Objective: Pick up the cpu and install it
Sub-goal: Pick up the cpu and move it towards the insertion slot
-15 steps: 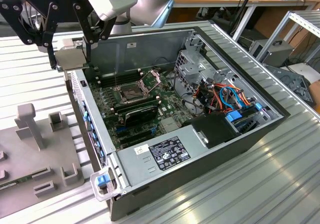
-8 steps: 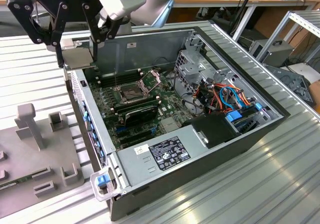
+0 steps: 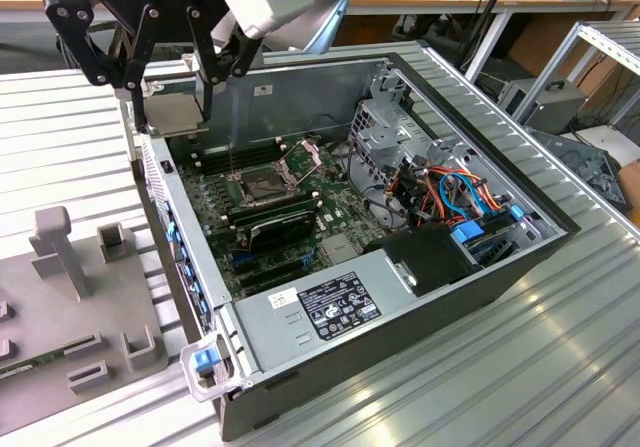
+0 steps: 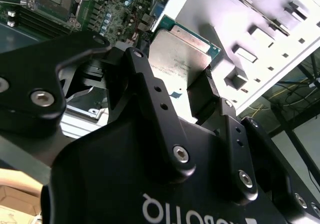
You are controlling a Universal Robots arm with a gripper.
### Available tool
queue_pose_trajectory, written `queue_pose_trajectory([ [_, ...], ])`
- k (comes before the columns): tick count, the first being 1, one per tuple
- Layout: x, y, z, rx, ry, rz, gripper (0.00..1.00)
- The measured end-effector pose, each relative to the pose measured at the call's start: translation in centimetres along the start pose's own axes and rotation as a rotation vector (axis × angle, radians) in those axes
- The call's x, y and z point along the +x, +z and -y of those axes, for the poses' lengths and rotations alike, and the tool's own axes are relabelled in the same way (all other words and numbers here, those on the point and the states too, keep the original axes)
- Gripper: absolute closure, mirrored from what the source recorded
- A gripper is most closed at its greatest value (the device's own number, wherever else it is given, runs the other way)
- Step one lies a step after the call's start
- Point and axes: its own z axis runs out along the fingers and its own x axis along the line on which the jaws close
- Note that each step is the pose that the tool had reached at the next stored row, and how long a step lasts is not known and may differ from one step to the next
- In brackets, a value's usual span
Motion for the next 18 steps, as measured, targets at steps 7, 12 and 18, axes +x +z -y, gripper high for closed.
queue_pose_trajectory([
  [7, -0.69, 0.04, 0.00, -0.0001, 0.000, 0.0000, 0.45],
  [12, -1.22, 0.07, -0.01, 0.0000, 0.000, 0.0000, 0.45],
  [18, -2.02, 0.11, -0.01, 0.0000, 0.000, 0.0000, 0.45],
])
